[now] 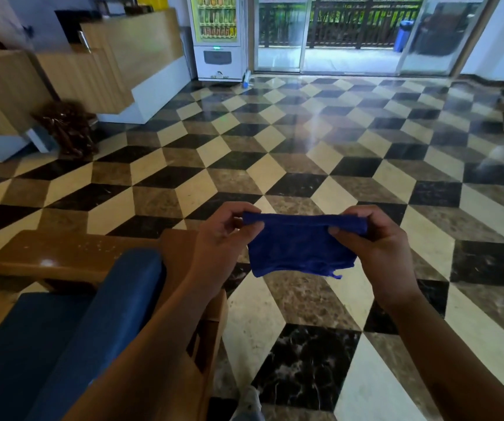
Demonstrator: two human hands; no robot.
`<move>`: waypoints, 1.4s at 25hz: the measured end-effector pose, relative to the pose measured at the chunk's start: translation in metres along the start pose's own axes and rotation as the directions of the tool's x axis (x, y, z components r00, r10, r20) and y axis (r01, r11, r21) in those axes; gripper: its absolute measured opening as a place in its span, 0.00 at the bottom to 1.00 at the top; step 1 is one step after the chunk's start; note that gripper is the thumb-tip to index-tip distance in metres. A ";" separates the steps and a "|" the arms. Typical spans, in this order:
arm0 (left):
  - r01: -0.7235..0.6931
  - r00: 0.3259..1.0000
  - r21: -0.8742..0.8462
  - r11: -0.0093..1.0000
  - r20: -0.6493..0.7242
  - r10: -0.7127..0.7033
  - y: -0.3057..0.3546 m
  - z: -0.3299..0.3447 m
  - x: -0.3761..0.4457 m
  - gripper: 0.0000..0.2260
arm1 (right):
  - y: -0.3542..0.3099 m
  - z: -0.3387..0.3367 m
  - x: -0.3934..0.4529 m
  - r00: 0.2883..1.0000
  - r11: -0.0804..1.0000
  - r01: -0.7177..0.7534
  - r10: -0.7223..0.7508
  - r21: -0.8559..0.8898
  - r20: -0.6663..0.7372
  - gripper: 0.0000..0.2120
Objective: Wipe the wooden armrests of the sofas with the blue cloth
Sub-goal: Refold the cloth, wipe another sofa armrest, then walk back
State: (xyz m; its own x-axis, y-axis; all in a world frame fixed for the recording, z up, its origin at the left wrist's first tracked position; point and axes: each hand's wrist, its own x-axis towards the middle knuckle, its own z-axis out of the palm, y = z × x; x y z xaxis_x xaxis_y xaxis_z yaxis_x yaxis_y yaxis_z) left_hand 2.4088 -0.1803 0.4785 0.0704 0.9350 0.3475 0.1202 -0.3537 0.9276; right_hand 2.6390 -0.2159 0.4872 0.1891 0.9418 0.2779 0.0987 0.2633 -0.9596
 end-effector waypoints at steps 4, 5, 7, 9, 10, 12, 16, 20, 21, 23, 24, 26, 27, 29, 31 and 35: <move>-0.010 1.000 0.021 1.000 0.019 0.010 -0.034 -0.005 0.092 0.17 | 0.020 0.022 0.090 1.000 1.000 -0.010 0.010 -0.015 0.001 0.09; -0.022 1.000 0.035 0.999 0.022 0.021 -0.042 -0.005 0.113 0.17 | 0.024 0.025 0.111 1.000 1.000 -0.016 0.016 -0.014 0.001 0.09; -0.035 0.999 0.062 0.997 0.017 0.034 -0.055 -0.002 0.151 0.17 | 0.033 0.031 0.150 0.999 0.999 -0.035 0.035 -0.014 -0.003 0.10; -0.028 0.999 0.064 0.998 0.025 0.026 -0.068 0.004 0.187 0.16 | 0.046 0.033 0.189 0.999 0.999 -0.044 0.044 0.002 -0.004 0.11; -0.021 1.000 0.052 0.998 0.022 0.020 -0.073 0.006 0.203 0.15 | 0.052 0.034 0.207 0.999 0.999 -0.043 0.043 0.006 0.000 0.11; -0.014 1.000 0.020 1.000 0.006 0.014 -0.090 0.011 0.239 0.14 | 0.067 0.036 0.247 1.000 1.000 -0.020 0.020 -0.003 0.017 0.10; -0.022 0.999 0.021 1.000 -0.047 0.023 -0.127 0.028 0.318 0.16 | 0.103 0.034 0.342 0.994 0.996 0.044 -0.036 -0.075 0.107 0.11; 0.020 0.992 0.013 1.000 -0.127 -0.018 -0.145 0.047 0.388 0.12 | 0.121 0.033 0.433 0.986 0.994 0.055 -0.040 -0.092 0.161 0.17; 0.020 0.989 0.006 1.000 -0.149 -0.019 -0.151 0.051 0.407 0.12 | 0.126 0.033 0.459 0.983 0.995 0.047 -0.030 -0.092 0.179 0.16; 0.011 0.984 -0.005 1.000 -0.177 -0.012 -0.160 0.051 0.433 0.10 | 0.133 0.040 0.500 0.973 0.994 0.055 -0.033 -0.093 0.228 0.15; 0.020 0.981 -0.020 1.000 -0.194 -0.024 -0.166 0.050 0.445 0.10 | 0.136 0.046 0.520 0.964 0.995 0.058 -0.033 -0.086 0.264 0.15; 0.030 0.971 -0.043 0.999 -0.236 -0.039 -0.175 0.041 0.464 0.08 | 0.144 0.065 0.553 0.944 0.997 0.064 -0.045 -0.047 0.328 0.17; 0.031 0.963 -0.043 0.999 -0.267 -0.041 -0.179 0.033 0.472 0.07 | 0.147 0.077 0.568 0.931 0.997 0.064 -0.049 -0.030 0.362 0.18; 0.046 0.942 -0.039 0.998 -0.332 -0.056 -0.189 0.013 0.488 0.08 | 0.156 0.108 0.598 0.899 0.996 0.084 -0.068 -0.019 0.433 0.15; 0.085 0.918 -0.042 0.996 -0.385 -0.094 -0.197 -0.009 0.503 0.10 | 0.166 0.141 0.624 0.870 0.995 0.095 -0.076 -0.014 0.488 0.12; 0.082 0.880 -0.004 0.997 -0.470 -0.074 -0.210 -0.052 0.527 0.08 | 0.179 0.208 0.666 0.803 0.990 0.137 -0.117 0.009 0.585 0.11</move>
State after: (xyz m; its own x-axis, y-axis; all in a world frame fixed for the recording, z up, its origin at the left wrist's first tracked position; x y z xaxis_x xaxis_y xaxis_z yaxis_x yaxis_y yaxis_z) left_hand 2.3689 0.3876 0.4739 -0.4120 0.8600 0.3012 0.1220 -0.2755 0.9535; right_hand 2.5793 0.5020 0.4911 -0.4311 0.8475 0.3097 0.1149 0.3920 -0.9128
